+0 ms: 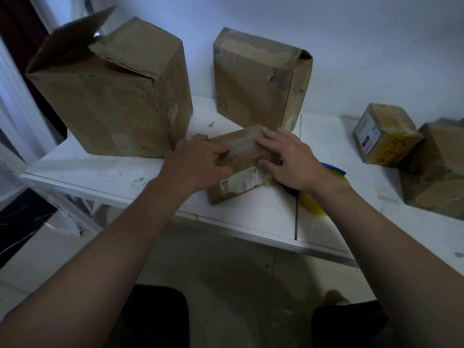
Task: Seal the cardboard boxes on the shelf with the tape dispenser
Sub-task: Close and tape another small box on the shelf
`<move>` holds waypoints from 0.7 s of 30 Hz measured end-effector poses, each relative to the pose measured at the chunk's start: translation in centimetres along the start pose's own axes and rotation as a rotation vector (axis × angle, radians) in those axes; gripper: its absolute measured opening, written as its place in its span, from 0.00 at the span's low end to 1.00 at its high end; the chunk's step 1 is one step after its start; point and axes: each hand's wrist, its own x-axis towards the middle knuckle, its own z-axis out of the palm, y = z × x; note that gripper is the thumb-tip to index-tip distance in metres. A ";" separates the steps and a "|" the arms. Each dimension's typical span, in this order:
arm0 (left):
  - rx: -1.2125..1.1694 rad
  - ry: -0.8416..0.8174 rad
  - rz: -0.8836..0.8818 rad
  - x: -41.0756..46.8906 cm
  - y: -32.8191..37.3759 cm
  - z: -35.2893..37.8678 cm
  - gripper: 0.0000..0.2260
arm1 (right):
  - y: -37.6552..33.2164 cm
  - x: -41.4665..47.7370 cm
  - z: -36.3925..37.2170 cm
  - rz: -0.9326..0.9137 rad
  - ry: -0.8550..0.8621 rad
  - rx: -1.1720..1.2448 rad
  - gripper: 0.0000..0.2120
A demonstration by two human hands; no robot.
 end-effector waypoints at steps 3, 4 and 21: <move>0.088 0.030 0.037 -0.2 -2.2 -0.8 0.23 | -1.1 0.6 0.0 -0.021 -0.099 0.039 0.39; 0.087 0.050 0.041 -0.1 -2.9 -0.8 0.23 | -1.6 0.7 0.0 -0.034 -0.128 0.061 0.41; -0.296 -0.002 0.238 -0.6 -0.3 1.4 0.22 | -3.9 -0.7 -0.9 -0.054 -0.073 -0.335 0.34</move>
